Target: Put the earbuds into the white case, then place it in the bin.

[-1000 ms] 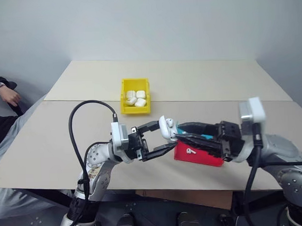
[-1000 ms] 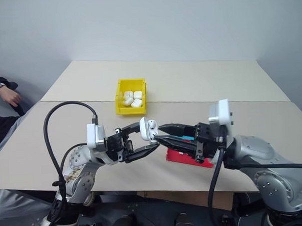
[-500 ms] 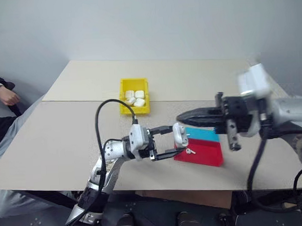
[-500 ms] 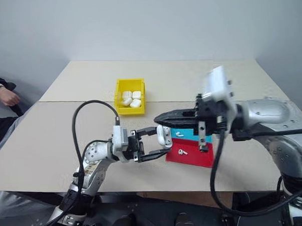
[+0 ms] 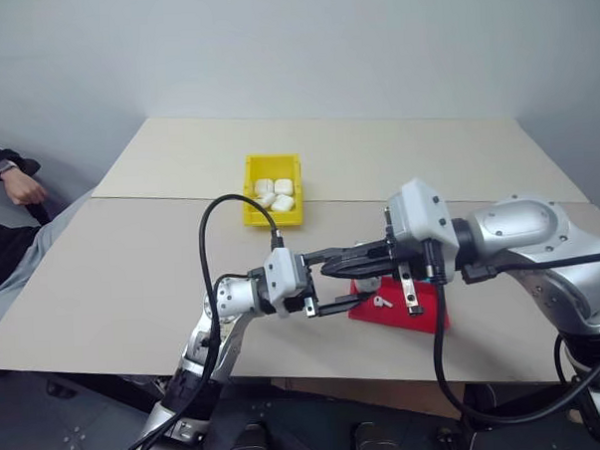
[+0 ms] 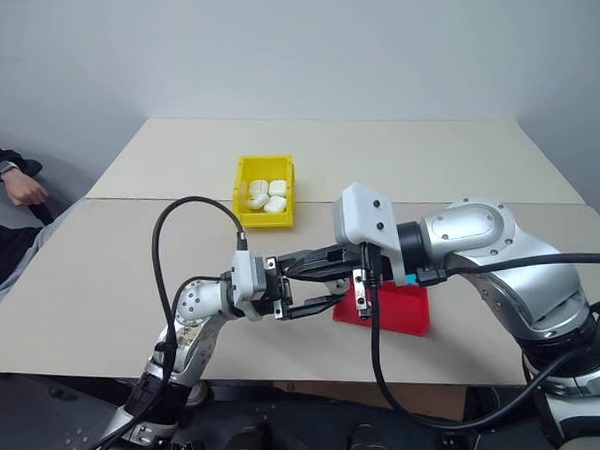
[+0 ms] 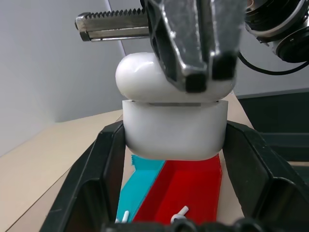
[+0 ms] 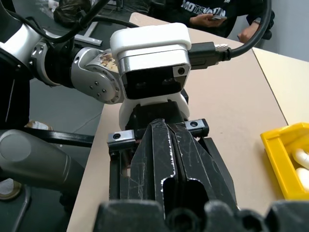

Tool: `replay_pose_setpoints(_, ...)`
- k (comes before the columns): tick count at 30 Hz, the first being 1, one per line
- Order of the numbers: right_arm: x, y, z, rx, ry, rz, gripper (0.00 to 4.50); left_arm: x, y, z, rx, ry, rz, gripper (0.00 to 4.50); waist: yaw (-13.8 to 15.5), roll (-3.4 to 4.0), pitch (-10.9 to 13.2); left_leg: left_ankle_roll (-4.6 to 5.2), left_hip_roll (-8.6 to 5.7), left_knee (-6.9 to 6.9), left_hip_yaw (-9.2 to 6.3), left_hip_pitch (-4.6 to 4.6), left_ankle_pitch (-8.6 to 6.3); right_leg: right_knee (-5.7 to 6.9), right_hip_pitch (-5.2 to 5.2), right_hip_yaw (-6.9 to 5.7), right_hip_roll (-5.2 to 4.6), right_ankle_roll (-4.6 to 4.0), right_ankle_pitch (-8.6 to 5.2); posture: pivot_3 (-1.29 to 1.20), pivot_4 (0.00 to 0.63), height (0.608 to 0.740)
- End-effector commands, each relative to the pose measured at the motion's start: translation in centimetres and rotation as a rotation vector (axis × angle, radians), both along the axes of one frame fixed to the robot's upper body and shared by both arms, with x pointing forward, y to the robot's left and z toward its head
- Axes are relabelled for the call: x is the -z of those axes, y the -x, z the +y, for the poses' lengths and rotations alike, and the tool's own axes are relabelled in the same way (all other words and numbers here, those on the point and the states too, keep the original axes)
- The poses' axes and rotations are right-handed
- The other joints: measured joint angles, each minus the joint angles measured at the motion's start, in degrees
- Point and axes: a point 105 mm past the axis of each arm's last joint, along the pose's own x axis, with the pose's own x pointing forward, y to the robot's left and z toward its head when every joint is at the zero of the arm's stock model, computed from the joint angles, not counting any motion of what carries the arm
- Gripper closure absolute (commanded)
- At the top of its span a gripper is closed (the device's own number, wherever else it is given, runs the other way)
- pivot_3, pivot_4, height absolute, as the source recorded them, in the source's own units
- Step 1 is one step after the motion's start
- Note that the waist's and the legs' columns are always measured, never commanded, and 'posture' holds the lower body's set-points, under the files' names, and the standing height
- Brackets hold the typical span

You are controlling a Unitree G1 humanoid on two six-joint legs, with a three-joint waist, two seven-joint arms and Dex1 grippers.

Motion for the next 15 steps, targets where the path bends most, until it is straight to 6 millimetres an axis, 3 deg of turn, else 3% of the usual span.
replay_pose_setpoints(1,-0.7,-0.6,-1.2,0.035,0.014,-0.052,4.47,-2.2,0.7,0.6,-0.002,0.080,-0.065,1.75,0.1,0.00,0.0,0.00,0.00,0.00,0.00,0.00,0.00,0.00,0.00,0.00,0.00,0.00,0.00,0.00,0.150,0.740)
replay_pose_setpoints(7,-1.6,-0.9,-2.5,0.049,-0.035,-0.047,4.47,-2.3,0.4,1.5,-0.030,0.090,-0.076,1.75,0.1,0.00,0.0,0.00,0.00,-0.02,0.00,0.00,0.00,0.00,0.00,0.00,0.00,0.00,0.00,0.00,0.150,0.740)
replay_pose_setpoints(12,-5.3,-1.1,-2.6,0.053,-0.263,-0.067,4.47,-2.5,-0.9,1.9,-0.082,0.096,-0.073,1.75,0.0,0.00,0.0,0.02,0.00,-0.01,-0.01,0.02,0.01,0.04,0.01,0.00,0.01,0.04,0.03,0.00,0.150,0.740)
replay_pose_setpoints(15,-6.5,-2.0,-3.9,0.148,-0.344,-0.090,4.47,-3.2,-5.6,2.0,-0.382,0.099,-0.053,1.75,0.4,0.00,0.0,0.02,0.00,0.03,-0.03,0.07,0.01,0.04,0.09,0.00,0.02,0.06,0.04,0.00,0.150,0.740)
